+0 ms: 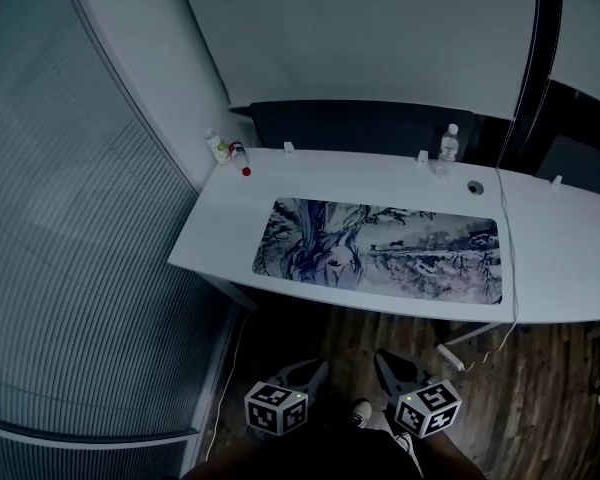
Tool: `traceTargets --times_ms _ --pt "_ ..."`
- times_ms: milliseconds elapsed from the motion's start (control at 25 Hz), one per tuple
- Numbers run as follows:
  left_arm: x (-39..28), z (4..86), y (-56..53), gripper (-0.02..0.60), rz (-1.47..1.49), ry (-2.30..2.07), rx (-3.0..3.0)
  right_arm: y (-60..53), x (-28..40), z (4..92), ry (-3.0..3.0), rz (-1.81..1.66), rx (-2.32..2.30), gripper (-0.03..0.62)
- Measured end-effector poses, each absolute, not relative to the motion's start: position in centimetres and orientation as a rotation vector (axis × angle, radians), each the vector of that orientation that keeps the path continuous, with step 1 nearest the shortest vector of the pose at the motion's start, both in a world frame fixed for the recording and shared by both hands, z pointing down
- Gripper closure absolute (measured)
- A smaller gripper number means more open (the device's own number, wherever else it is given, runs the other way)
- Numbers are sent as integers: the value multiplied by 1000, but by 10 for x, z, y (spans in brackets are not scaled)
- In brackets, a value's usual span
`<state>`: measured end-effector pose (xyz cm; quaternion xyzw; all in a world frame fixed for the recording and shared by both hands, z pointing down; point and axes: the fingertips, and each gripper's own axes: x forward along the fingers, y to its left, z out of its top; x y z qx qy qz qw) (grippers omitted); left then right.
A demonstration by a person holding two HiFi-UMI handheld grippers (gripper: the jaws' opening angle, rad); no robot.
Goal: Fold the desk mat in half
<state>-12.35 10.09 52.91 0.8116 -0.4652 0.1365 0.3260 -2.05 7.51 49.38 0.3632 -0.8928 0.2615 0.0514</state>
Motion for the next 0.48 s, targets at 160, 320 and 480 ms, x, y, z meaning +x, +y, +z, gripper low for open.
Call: traceTargets --times_ms 160,320,480 --pt "-124 529 97 575 350 -1225 2126 70 -20 497 -2710 797 1103 571" --pt "-132 528 88 575 327 -1241 2124 64 -24 495 -2708 779 1102 571" --pt "-139 529 79 575 311 -1235 2131 55 -27 491 -2702 757 1122 571"
